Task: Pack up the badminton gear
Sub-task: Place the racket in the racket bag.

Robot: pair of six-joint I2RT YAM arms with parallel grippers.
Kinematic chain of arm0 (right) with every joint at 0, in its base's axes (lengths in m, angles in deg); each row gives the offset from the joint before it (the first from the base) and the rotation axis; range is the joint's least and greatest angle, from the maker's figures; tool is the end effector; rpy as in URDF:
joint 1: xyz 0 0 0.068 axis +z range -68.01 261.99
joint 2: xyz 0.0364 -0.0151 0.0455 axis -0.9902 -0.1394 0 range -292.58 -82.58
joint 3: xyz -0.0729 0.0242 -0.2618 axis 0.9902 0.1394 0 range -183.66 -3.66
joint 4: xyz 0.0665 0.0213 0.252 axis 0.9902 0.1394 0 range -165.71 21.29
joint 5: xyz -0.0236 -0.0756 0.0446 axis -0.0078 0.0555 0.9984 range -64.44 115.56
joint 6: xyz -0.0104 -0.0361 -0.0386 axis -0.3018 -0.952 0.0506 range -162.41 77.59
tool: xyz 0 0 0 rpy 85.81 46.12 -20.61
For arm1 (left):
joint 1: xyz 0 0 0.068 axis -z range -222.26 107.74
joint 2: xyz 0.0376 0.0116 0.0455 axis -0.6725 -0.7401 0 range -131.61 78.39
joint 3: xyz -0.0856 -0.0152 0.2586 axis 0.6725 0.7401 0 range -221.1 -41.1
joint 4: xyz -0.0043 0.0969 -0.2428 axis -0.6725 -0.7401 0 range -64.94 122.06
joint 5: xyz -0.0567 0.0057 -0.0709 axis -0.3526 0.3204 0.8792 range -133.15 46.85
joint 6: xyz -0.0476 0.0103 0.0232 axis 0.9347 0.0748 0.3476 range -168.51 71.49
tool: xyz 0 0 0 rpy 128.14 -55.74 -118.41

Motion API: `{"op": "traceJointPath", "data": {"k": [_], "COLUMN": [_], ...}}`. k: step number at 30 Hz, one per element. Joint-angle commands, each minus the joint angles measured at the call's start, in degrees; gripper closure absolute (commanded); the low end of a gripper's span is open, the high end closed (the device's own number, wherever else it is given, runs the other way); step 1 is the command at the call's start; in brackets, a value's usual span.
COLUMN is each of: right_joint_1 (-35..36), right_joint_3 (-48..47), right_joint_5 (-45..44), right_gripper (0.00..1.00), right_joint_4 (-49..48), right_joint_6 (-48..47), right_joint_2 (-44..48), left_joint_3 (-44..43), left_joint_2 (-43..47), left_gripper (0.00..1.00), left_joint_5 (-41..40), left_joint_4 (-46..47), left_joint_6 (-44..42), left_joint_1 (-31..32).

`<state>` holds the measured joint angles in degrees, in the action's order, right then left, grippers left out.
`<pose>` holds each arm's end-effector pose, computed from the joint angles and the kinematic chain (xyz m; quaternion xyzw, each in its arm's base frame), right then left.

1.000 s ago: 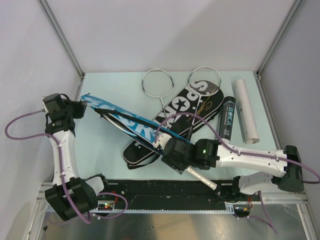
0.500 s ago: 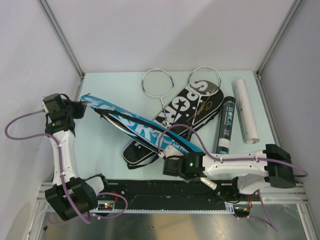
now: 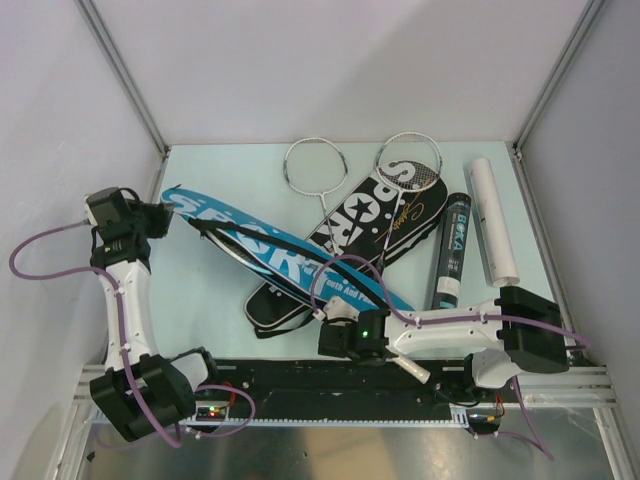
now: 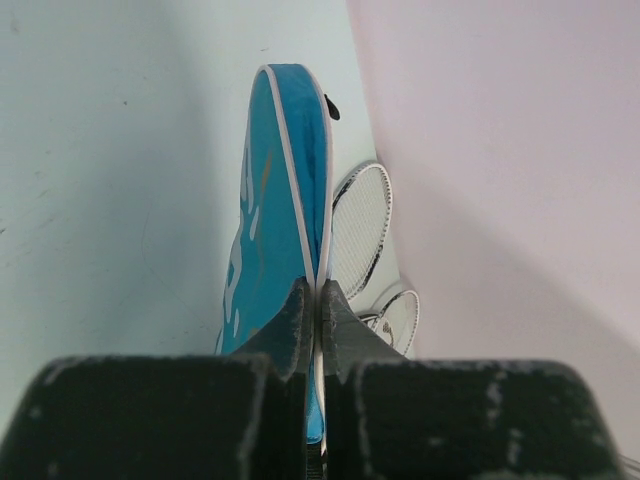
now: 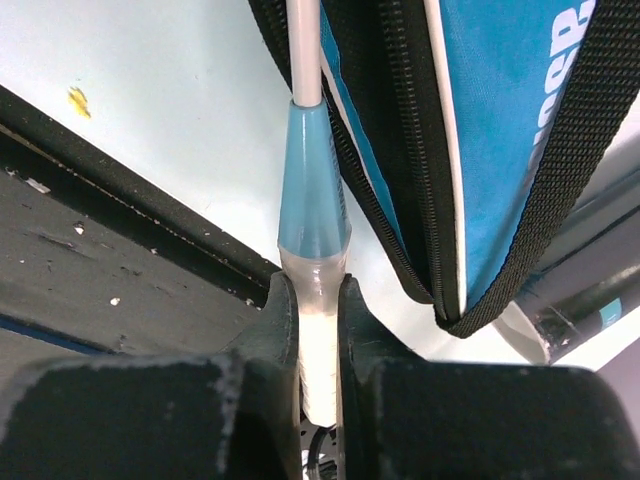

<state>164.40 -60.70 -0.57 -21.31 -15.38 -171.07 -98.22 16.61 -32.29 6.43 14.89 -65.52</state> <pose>0.0500 0.2568 0.1952 -0.4451 0.8658 -0.1016 0.2049 0.2217 0.0880 0.3311 -0.5582 0.6603 -0.2471 0.4374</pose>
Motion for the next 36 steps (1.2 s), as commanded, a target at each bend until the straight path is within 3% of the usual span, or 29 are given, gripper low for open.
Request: {"op": "traceJointPath", "data": {"k": [1,11,36], "right_joint_1": [-0.2,-3.3,-11.5], "right_joint_3": [-2.1,-5.6,-7.1], "right_joint_5": [-5.8,-10.3,-11.0], "right_gripper": [0.99,1.00,1.00], "right_joint_4": [-1.2,-7.6,-32.9], "right_joint_6": [-1.1,-15.2,-35.7], "right_joint_2": [3.5,6.1,-1.9], "left_joint_3": [-3.5,-4.3,-5.2], "left_joint_2": [0.1,-0.3,-1.1], "left_gripper": [1.00,1.00,1.00], "left_joint_5": [-0.2,2.2,5.4], "left_joint_4": [2.5,1.8,1.2], "left_joint_6": [-0.7,-3.4,-3.9], "left_joint_1": [-0.2,-0.2,0.2]}}
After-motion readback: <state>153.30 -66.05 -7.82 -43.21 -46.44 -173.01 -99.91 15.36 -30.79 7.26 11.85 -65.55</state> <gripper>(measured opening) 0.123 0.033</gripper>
